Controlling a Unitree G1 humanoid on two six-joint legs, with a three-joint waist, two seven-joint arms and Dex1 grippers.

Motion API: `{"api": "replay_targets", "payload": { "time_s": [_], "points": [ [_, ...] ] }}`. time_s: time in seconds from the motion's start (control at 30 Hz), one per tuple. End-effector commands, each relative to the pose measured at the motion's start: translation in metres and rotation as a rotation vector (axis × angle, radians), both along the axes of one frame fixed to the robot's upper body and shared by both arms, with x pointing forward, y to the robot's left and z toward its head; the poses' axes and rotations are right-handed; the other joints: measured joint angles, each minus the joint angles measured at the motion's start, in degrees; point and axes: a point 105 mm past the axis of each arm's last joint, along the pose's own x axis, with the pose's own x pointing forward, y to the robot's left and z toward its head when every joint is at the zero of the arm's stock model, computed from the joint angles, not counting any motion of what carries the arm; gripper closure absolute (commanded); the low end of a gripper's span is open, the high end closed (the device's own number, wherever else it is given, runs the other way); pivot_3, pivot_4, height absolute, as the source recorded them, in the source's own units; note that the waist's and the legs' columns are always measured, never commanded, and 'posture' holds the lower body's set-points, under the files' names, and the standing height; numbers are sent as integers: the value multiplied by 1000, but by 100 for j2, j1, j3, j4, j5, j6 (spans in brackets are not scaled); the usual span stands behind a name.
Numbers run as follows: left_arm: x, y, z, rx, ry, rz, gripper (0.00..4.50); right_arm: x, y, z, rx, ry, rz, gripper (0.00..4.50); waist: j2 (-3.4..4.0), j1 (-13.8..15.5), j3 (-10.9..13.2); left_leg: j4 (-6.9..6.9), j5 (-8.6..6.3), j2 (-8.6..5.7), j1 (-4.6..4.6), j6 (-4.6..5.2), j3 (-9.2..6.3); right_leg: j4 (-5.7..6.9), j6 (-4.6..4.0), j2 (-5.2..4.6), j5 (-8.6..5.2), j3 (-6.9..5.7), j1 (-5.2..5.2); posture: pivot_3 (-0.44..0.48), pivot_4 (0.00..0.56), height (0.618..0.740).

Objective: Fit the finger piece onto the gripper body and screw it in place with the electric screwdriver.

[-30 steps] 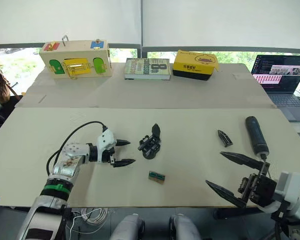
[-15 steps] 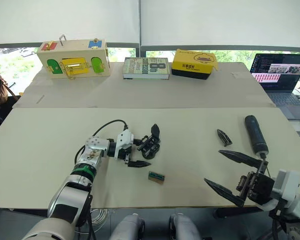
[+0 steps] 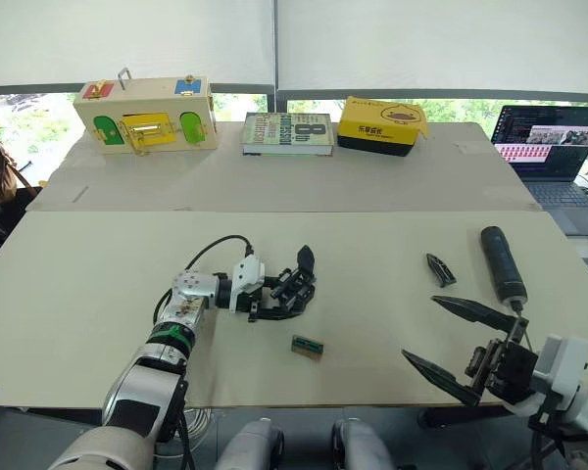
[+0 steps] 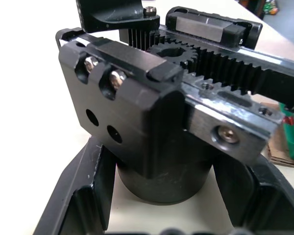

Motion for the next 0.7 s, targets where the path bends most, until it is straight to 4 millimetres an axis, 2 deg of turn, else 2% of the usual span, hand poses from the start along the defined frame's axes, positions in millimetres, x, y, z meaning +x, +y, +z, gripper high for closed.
{"api": "replay_targets", "payload": {
  "time_s": [0.03, 0.23, 0.4, 0.5, 0.7],
  "points": [
    [-2, 3, 14, -46, -34, 55, 2179, -3, 6, 10, 12, -27, 30, 0, 1, -21, 0, 0, 0, 1, 0, 0, 0, 0, 0, -6, 0, 3, -1, 0, 150, 740],
    [-19, 3, 19, -54, 34, 248, 2179, -5, 6, 6, 30, -13, 21, 0, 2, -54, 0, -3, -3, 9, -4, -4, -4, -1, -3, -6, -1, 18, -9, 0, 150, 740],
    [-26, -7, 25, -91, 66, 398, 2179, -7, 7, 2, 38, -1, 24, 0, 2, -11, 1, -2, -10, 9, -3, -18, -5, -1, -2, -8, -2, 19, -5, 0, 150, 740],
    [-25, -11, 17, -78, 63, 487, 2179, -7, 7, 2, 40, 0, 25, 0, 3, 1, 1, -2, -21, 9, 0, -44, -5, 0, 1, -8, -3, 16, -3, 0, 150, 740],
    [-27, -13, 6, -70, 28, 521, 2179, -5, 6, 3, 34, -3, 31, 0, 4, 2, 1, -2, -23, 10, 17, -52, -5, 3, 3, -8, -4, 16, 13, 0, 150, 740]
  ]
}}
